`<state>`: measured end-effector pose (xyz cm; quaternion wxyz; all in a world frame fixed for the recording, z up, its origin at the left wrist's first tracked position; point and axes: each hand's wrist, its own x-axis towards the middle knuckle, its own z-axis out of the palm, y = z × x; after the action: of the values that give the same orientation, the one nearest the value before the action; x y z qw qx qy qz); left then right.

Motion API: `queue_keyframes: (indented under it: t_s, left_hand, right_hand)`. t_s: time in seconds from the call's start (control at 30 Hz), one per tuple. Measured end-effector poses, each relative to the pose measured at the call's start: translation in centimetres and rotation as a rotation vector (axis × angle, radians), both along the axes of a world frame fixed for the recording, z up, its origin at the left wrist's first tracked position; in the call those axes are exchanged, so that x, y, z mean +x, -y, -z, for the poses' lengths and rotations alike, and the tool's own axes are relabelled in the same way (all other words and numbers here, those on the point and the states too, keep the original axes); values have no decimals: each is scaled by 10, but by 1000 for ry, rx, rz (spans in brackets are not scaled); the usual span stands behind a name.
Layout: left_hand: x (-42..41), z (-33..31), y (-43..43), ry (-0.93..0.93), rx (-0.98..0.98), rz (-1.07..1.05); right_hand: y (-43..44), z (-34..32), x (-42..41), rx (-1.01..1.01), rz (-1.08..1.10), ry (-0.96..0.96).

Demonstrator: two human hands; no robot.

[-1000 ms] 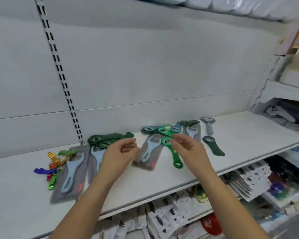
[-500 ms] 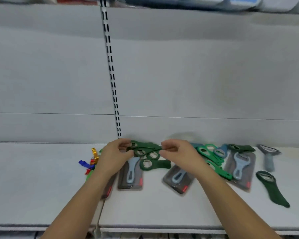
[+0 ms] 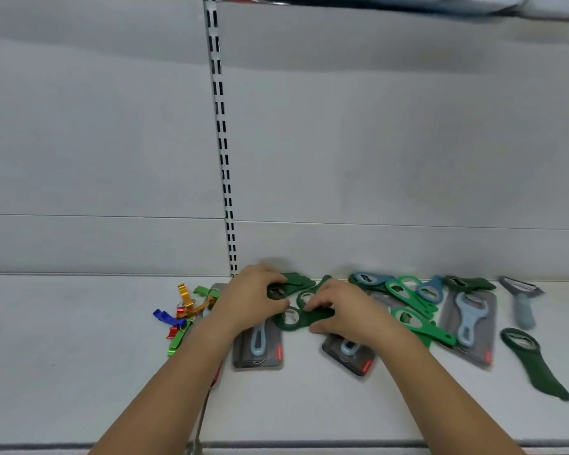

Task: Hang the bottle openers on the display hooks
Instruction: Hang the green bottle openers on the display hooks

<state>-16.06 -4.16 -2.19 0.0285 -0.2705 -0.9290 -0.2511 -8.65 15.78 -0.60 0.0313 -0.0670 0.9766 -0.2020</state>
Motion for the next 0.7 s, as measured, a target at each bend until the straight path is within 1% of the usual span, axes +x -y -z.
queue_keyframes:
  t_s: [0.1, 0.23, 0.33, 0.37, 0.4, 0.43, 0.5, 0.57, 0.63, 0.7]
  left_hand:
    - [-5, 3, -4, -122, -121, -26]
    - [-7, 2, -5, -155, -121, -24]
    - [-8, 2, -2, -226, -112, -21]
    - [-8, 1, -1, -240, -99, -26]
    - [-8, 0, 0, -253, -82, -24]
    - [-7, -1, 1, -255, -55, -19]
    - [-3, -4, 3, -214, 34, -25]
    - [1, -7, 6, -143, 125, -47]
    - [5, -11, 10, -43, 252, -43]
    - [8, -14, 13, 102, 433, -26]
  right_hand:
    - [-2, 2, 1, 46, -15, -53]
    - [0, 8, 3, 148, -41, -170]
    - [-6, 8, 3, 153, 48, -229]
    - [-10, 8, 4, 115, 86, -240]
    - [-13, 7, 7, 31, 134, -242]
    - [-15, 5, 10, -108, 184, -232]
    - [-16, 3, 15, -467, 270, -173]
    - [-14, 1, 19, -756, 332, -128]
    - [-9, -4, 22, -964, 362, -103]
    - [-5, -9, 25, -1123, 387, -82]
